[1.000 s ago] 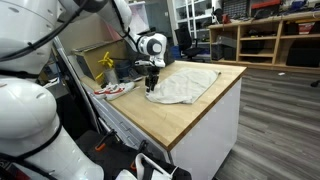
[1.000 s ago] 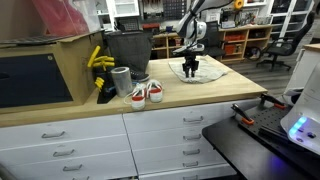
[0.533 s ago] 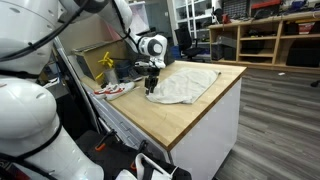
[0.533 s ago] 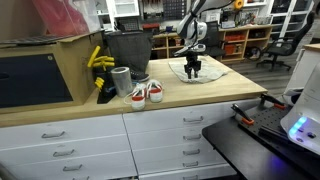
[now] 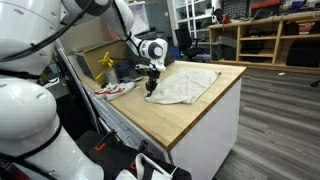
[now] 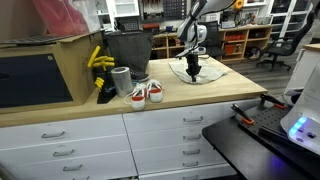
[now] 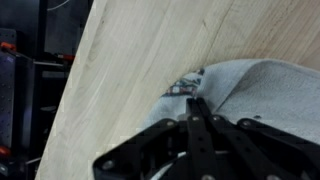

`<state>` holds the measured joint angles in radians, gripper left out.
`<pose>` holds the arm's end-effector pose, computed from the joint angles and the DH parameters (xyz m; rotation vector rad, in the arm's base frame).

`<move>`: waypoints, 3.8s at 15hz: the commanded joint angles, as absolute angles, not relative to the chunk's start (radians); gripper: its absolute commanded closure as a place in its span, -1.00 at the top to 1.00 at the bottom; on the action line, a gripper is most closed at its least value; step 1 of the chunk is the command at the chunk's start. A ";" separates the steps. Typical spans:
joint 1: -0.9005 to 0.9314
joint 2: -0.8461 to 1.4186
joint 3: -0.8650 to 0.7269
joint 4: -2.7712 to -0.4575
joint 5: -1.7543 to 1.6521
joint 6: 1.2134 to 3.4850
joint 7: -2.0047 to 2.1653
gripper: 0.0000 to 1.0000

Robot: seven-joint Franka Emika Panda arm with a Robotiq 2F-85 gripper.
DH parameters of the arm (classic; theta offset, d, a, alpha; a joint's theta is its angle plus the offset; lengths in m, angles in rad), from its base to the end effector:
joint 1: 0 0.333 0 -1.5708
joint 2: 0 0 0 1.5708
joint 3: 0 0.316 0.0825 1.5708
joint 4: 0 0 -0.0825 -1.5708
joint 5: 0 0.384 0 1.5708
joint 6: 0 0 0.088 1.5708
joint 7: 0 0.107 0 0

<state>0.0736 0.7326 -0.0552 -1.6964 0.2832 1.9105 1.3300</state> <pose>0.6111 0.0328 0.1413 2.1312 -1.9316 -0.7708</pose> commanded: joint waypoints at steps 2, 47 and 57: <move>0.068 0.720 -0.056 -1.685 0.279 1.876 1.333 -0.99; 0.081 0.701 -0.083 -1.744 0.245 1.861 1.301 1.00; 0.090 0.695 -0.054 -1.759 0.268 1.873 1.326 1.00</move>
<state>0.0843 0.7060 -0.0646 -1.7389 0.2497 1.8641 1.3033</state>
